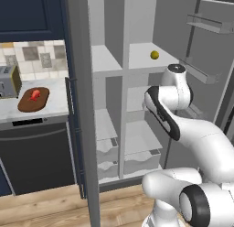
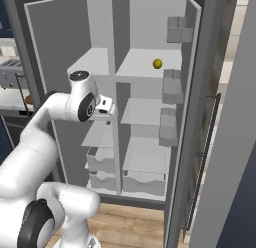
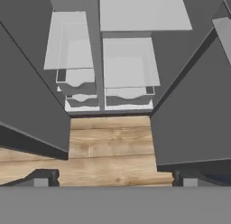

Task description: Retrieve a lemon from the fridge and place it on the cutting board with the fish.

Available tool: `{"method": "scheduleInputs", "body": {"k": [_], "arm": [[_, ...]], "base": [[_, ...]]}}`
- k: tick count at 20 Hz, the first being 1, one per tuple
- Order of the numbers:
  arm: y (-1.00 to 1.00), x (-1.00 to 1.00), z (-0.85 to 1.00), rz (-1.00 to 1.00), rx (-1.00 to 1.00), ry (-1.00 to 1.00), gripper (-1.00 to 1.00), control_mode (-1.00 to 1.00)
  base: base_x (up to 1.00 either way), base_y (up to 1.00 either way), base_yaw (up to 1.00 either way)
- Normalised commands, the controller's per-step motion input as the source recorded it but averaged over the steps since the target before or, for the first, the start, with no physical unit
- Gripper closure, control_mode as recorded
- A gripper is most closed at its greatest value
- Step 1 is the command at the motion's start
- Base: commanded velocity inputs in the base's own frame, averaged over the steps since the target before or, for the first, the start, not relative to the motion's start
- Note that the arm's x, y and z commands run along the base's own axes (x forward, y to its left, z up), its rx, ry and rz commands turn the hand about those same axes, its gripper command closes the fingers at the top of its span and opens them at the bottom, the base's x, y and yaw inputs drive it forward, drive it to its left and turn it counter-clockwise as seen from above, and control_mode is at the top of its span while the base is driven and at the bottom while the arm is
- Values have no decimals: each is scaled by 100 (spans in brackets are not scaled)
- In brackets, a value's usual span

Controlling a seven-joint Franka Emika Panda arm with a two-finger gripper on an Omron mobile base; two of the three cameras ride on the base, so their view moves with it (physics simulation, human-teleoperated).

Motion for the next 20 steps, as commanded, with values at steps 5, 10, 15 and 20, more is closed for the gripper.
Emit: {"method": "scheduleInputs", "body": {"k": [5,10,15,20], "arm": [[0,-45,14,3,-4,0,-100,-100],[0,-8,-4,1,0,0,-100,-100],[0,0,0,0,0,0,-100,-100],[0,0,0,0,0,0,-100,-100]], "base": [[0,0,0],[0,0,0],[0,0,0],[0,0,0]]}}
